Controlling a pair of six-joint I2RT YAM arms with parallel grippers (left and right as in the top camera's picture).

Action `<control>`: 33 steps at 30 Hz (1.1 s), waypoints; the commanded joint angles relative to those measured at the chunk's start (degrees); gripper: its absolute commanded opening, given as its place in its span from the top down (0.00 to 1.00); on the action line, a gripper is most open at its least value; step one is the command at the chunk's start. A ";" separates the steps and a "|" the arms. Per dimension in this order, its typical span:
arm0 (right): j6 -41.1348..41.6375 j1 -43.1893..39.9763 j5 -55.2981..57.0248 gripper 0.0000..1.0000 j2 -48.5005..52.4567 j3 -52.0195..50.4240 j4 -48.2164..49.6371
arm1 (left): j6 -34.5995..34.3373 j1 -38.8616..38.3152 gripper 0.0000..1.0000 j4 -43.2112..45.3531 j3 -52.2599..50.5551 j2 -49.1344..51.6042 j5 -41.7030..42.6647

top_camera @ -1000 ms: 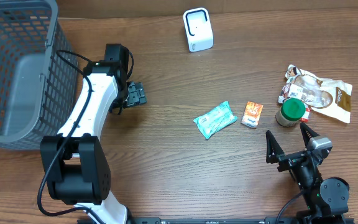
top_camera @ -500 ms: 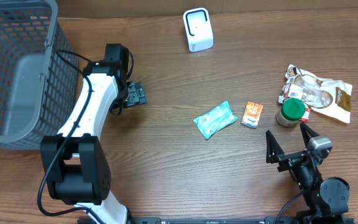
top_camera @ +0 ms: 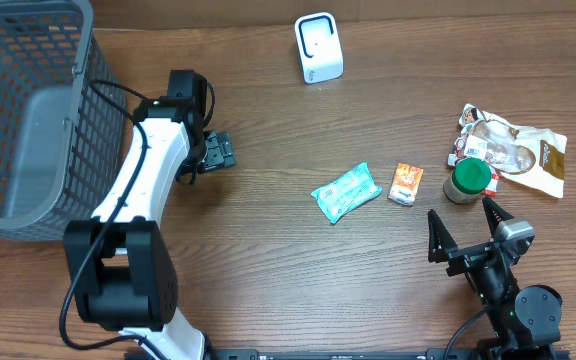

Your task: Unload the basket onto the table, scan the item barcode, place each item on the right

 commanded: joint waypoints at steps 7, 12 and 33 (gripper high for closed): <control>-0.28 -0.37 0.35 0.00 -0.48 -0.61 0.15 | 0.68 -0.15 0.00 -0.04 0.07 -21.90 -0.76; -0.26 -0.37 0.35 0.00 -0.48 -0.61 0.15 | 0.68 -0.15 0.00 -0.13 0.07 -33.16 -0.76; -0.28 -0.37 0.35 0.00 -0.48 -0.61 0.15 | 0.70 -0.07 0.00 -2.38 -0.37 -56.26 -0.79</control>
